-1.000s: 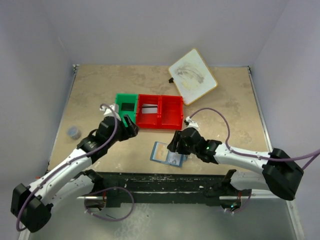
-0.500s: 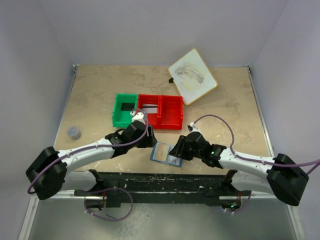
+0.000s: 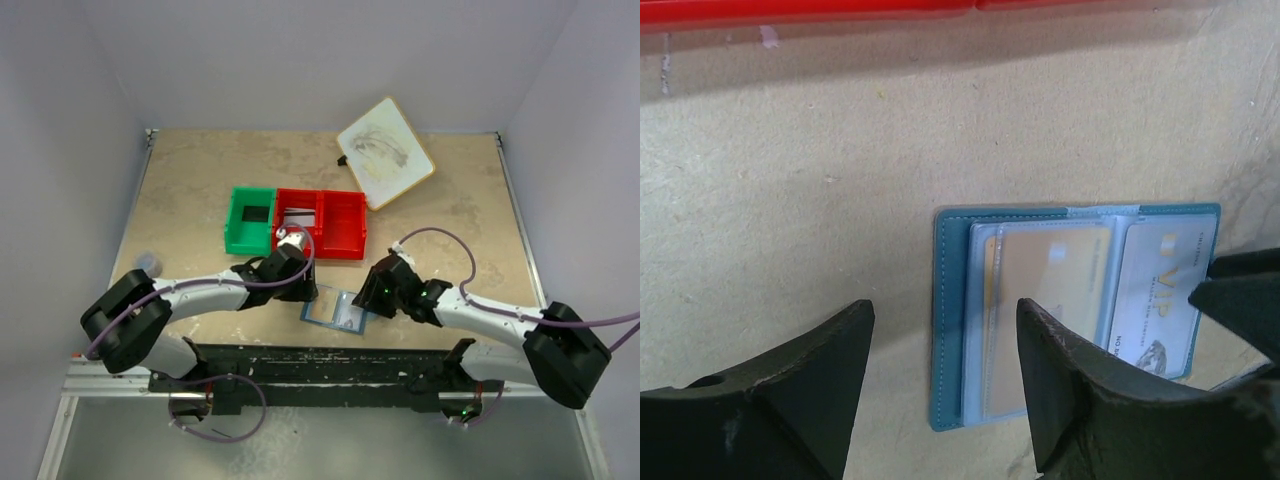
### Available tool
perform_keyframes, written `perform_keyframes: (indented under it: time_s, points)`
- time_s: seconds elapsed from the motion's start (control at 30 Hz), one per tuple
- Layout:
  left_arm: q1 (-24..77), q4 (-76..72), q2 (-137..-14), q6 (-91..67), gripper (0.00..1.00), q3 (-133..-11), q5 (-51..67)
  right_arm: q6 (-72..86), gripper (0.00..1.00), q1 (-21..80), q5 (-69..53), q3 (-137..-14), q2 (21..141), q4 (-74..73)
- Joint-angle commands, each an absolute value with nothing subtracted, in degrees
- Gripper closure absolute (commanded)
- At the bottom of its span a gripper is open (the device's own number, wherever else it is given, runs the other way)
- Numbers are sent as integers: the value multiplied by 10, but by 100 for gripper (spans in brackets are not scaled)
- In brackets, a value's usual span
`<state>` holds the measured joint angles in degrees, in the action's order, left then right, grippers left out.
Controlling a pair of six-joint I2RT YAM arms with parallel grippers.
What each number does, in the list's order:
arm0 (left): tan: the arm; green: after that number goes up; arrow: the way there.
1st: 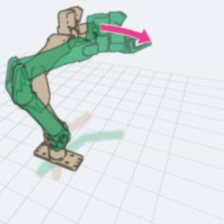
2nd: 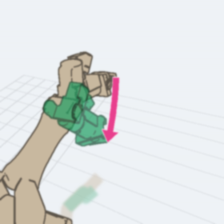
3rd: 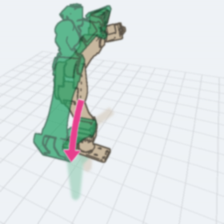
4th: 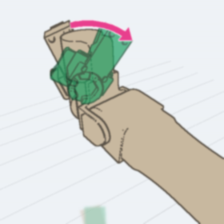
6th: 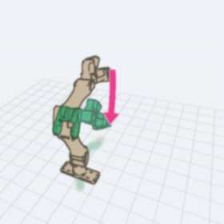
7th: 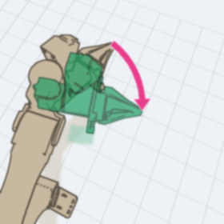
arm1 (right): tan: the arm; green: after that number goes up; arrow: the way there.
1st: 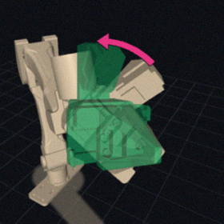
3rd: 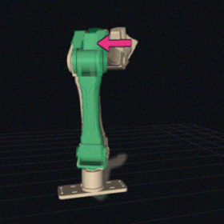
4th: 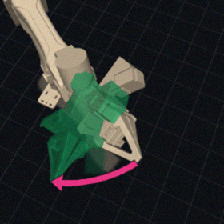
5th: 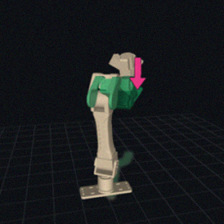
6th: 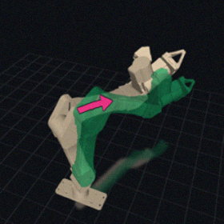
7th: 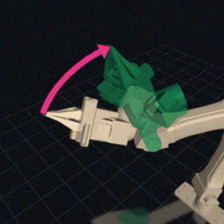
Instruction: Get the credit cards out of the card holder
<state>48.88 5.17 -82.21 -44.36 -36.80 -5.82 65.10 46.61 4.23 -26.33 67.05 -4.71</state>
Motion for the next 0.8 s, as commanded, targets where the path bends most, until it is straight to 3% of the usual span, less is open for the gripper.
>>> perform_keyframes:
  time_s: [0.0,0.23,0.5,0.77]
  points:
    - [498,23,-818,-433,44,-374,-34,642,50,447,85,-285,688,-98]
    - [528,-13,-805,-460,47,-338,4,558,49,425,-4,-320,772,58]
    - [644,-62,-773,-558,47,-297,-26,438,50,410,-10,-485,923,21]
    - [707,102,-687,-615,44,-300,-161,390,47,410,46,-517,882,-47]
